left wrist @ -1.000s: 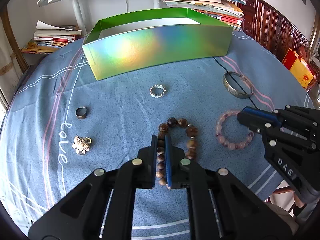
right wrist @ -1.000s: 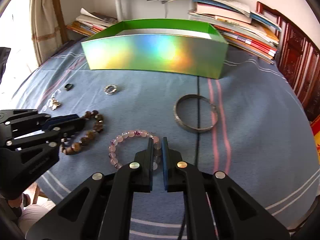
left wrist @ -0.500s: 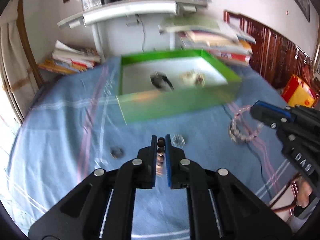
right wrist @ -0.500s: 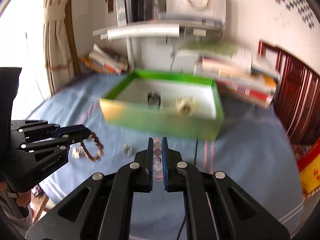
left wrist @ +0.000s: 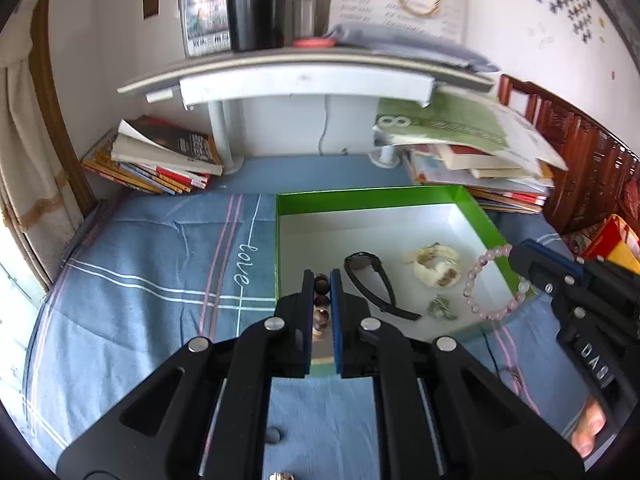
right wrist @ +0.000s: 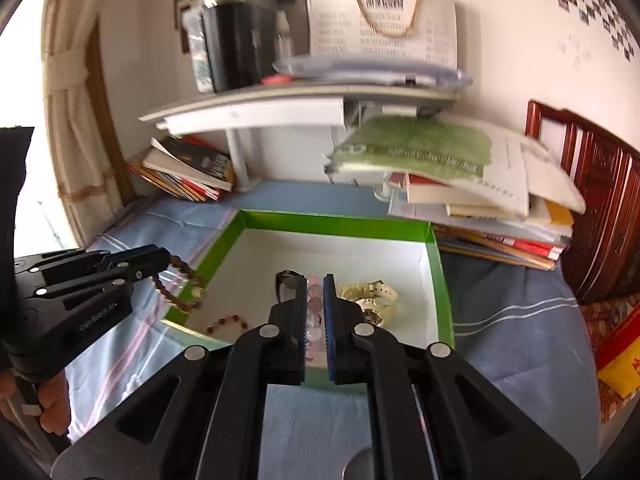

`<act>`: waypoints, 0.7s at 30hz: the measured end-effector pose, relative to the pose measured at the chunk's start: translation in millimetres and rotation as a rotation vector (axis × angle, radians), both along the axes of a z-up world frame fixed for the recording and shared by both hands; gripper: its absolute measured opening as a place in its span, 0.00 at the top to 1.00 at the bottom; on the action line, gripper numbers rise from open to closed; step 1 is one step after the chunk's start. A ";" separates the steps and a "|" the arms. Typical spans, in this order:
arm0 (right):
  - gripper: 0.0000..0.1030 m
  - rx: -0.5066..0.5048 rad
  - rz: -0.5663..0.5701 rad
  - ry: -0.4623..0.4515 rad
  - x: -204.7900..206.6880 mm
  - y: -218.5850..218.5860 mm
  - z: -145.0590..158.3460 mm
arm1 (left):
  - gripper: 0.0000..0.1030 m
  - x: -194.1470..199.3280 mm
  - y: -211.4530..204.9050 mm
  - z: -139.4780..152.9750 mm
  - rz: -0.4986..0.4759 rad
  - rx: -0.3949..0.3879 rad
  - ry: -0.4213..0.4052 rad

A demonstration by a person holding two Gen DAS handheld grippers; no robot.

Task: Organize jewelry
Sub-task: 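Carry both bracelets into the green box and open both tools, then withdraw both tools from the green box back over the jewelry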

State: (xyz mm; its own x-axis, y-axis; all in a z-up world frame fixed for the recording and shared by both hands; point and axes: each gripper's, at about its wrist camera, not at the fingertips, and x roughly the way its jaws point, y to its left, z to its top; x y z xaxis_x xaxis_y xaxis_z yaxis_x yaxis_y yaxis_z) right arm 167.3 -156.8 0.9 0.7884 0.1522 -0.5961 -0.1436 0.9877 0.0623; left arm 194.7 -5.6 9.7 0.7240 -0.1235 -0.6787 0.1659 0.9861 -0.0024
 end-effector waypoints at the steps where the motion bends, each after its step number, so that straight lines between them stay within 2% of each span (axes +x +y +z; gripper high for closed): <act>1: 0.92 0.001 -0.004 0.012 4.6 0.9 -5.7 | 0.92 6.8 -1.1 -4.8 0.005 0.006 0.009; 5: 0.92 0.007 -0.026 0.062 22.5 -0.5 -25.3 | 0.92 23.5 -5.5 -20.7 -0.006 0.025 0.028; 6: 0.88 0.018 -0.030 0.070 22.7 -2.9 -28.2 | 0.91 25.7 -6.7 -24.6 -0.020 0.027 0.033; 7: 0.84 0.029 -0.028 0.073 20.8 -5.6 -29.7 | 0.90 25.7 -7.7 -28.8 -0.032 0.037 0.034; 9: 0.63 0.043 -0.032 0.060 7.5 -13.0 -29.5 | 0.73 19.9 -6.6 -32.9 -0.035 0.057 0.029; 10: 0.61 0.042 -0.034 0.052 -0.3 -15.5 -28.0 | 0.63 14.0 -2.9 -34.4 -0.030 0.068 0.023; 13: 0.61 0.020 -0.025 0.041 -37.1 -29.5 -32.3 | 0.61 -9.2 16.0 -35.8 -0.004 0.098 0.012; 16: 0.61 -0.010 -0.038 0.070 -69.4 -40.6 -49.3 | 0.52 -40.4 45.7 -42.7 0.068 0.120 0.030; 19: 0.61 -0.009 -0.096 0.128 -97.1 -58.7 -75.9 | 0.51 -69.5 73.9 -62.3 0.125 0.101 0.102; 21: 0.61 0.004 -0.131 0.162 -106.7 -68.1 -90.1 | 0.51 -85.1 80.9 -75.6 0.120 0.087 0.149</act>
